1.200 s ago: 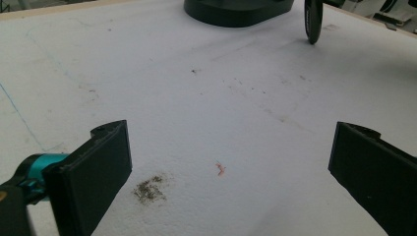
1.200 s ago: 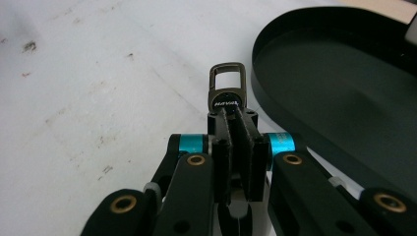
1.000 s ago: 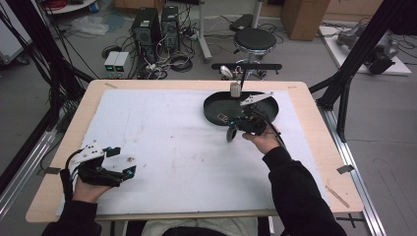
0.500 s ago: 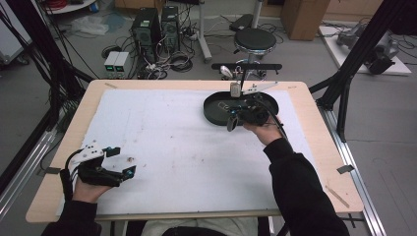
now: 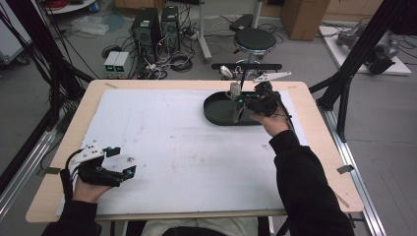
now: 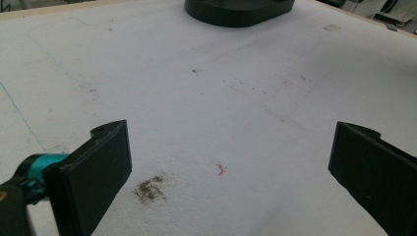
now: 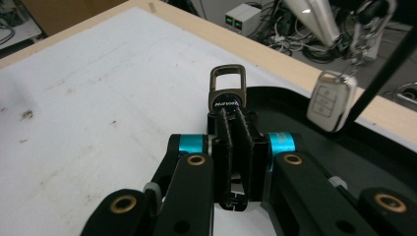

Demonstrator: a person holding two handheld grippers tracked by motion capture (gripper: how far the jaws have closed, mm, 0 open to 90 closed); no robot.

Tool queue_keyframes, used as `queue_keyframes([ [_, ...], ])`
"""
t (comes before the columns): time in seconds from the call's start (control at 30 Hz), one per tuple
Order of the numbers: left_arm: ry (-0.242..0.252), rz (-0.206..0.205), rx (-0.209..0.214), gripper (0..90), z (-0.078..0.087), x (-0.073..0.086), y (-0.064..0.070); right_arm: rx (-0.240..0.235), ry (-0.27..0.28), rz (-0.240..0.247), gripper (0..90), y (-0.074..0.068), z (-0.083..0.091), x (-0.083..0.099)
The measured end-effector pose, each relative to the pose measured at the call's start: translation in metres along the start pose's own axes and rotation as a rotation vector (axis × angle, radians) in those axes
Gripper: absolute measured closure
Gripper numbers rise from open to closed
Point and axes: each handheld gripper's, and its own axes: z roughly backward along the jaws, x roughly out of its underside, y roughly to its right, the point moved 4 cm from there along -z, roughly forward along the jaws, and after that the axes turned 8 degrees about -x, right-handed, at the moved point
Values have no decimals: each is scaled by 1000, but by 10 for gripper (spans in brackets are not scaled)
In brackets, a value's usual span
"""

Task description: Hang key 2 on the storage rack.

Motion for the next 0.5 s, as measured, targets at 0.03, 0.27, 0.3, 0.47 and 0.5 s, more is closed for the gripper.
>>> queue_keyframes([
  [0.03, 0, 2, -1, 30, 0, 0, 0, 8, 4, 3, 857, 2, 1, -2],
  [0.27, 0, -1, 0, 30, 0, 0, 0, 42, 38, -28, 857, 18, 6, -9],
  [0.3, 1, 4, -2, 30, 0, 0, 0, 47, 39, -33, 857, 20, 7, -9],
  [0.47, 0, 2, -1, 30, 0, 0, 0, 64, 51, -64, 856, 33, 11, -12],
  [0.5, 0, 2, 0, 30, 0, 0, 0, 69, 56, -69, 856, 36, 12, -12],
])
